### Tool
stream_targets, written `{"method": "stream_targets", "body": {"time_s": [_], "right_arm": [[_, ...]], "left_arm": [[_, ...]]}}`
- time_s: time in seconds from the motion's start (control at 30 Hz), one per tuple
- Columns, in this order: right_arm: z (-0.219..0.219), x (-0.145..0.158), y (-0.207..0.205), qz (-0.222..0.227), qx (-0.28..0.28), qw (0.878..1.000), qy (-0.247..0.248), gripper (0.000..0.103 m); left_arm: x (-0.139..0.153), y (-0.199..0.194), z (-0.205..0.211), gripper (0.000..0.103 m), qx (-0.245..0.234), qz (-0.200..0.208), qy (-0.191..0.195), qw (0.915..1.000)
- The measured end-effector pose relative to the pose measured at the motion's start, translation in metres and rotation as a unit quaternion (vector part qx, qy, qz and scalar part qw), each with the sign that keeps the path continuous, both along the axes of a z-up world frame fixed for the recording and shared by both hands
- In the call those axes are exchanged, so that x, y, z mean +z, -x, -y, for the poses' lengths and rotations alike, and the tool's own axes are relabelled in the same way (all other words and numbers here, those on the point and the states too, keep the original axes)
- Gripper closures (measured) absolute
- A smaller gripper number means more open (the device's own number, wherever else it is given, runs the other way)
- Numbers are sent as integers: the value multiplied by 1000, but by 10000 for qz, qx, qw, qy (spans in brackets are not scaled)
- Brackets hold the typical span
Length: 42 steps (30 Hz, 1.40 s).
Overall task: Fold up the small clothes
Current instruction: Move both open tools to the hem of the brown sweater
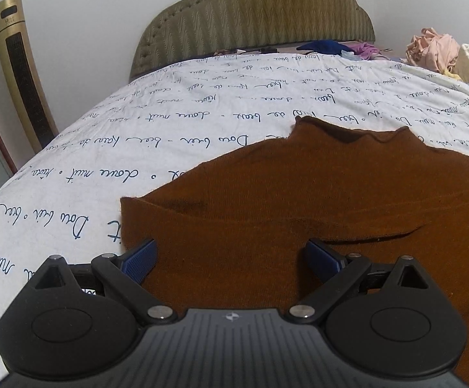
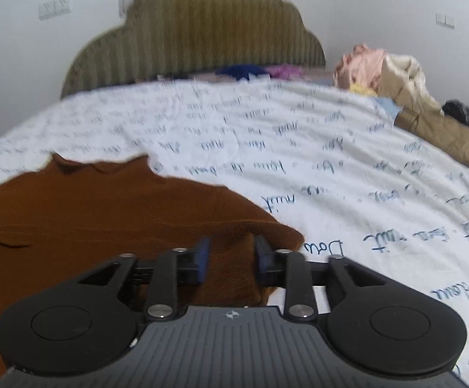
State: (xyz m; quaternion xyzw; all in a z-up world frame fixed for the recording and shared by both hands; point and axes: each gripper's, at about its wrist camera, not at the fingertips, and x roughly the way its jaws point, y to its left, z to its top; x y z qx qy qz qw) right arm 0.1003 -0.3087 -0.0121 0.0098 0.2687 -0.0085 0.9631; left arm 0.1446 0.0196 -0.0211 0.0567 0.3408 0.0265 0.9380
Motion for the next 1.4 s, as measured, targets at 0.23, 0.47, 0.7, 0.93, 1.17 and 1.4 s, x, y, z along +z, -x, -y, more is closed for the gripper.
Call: {"method": "stream_targets", "body": {"time_s": [0.23, 0.47, 0.7, 0.93, 1.17, 1.4], "right_arm": [[-32, -16, 5, -329, 515, 9965, 572, 8], [-4, -33, 9, -407, 149, 9981, -426, 0], [2, -36, 16, -362, 16, 9970, -683, 0], [8, -34, 22, -333, -173, 9962, -786, 0], [2, -22, 81, -220, -101, 9933, -1126, 0], [-41, -21, 132, -237, 514, 9946, -868, 0]], "left_arm": [[-10, 1, 2, 1, 18, 63, -65, 10000], [-17, 7, -6, 0, 37, 243, 199, 9995], [-5, 40, -14, 0, -169, 165, 335, 9992], [-5, 120, -53, 0, -47, 415, 745, 9963], [5, 165, -111, 0, 1153, 1062, 456, 9866], [16, 149, -89, 0, 696, 917, 621, 9914]]}}
